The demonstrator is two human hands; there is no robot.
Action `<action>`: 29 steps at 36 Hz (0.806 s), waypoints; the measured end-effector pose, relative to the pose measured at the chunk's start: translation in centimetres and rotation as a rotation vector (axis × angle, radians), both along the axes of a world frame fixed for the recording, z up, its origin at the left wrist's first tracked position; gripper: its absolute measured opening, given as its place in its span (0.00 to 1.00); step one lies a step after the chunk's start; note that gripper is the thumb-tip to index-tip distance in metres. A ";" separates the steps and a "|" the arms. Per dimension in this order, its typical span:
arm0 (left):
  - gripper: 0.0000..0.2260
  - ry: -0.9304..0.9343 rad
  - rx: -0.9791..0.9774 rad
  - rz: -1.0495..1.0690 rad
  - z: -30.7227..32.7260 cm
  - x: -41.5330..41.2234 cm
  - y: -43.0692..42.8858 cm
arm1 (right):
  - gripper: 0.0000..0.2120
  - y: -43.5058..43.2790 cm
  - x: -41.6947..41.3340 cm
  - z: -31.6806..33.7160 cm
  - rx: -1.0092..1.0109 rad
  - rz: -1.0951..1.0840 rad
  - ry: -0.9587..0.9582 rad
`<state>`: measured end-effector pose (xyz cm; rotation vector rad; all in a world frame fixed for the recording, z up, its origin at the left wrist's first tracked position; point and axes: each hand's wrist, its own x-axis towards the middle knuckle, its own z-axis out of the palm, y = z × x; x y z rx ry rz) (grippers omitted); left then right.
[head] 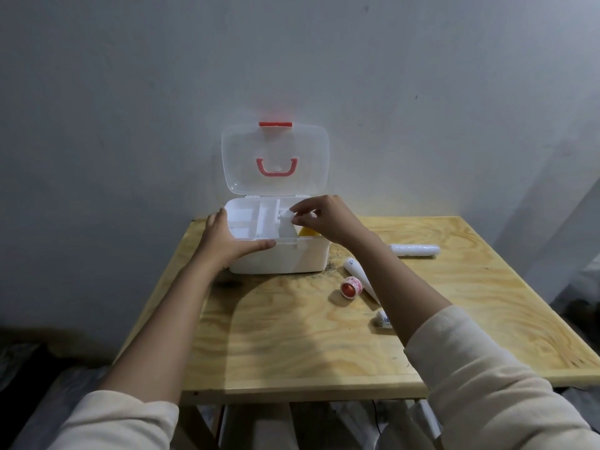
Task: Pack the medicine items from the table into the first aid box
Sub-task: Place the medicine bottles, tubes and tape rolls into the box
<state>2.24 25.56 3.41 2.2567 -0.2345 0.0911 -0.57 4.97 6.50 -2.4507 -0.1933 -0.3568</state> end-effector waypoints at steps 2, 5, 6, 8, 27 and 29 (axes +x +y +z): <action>0.48 -0.001 -0.007 -0.001 -0.1 0.1 0.0 | 0.13 0.0 0.0 -0.2 0.020 -0.014 -0.012; 0.48 -0.001 0.007 -0.001 -0.1 0.0 0.0 | 0.12 0.0 -0.2 -0.3 0.036 -0.025 -0.024; 0.48 -0.004 0.009 -0.001 -0.1 0.0 0.0 | 0.12 0.0 -0.3 -0.3 0.039 -0.026 -0.028; 0.47 -0.010 0.004 0.000 -0.1 0.0 0.0 | 0.11 0.0 -0.4 -0.3 0.050 -0.032 -0.038; 0.48 -0.033 -0.084 0.049 -1.4 0.0 -0.1 | 0.14 -0.1 -1.6 -0.5 0.008 -0.058 -0.049; 0.49 -0.027 -0.091 0.053 -1.5 0.0 -0.2 | 0.15 -0.3 -1.9 -0.5 0.037 -0.062 -0.040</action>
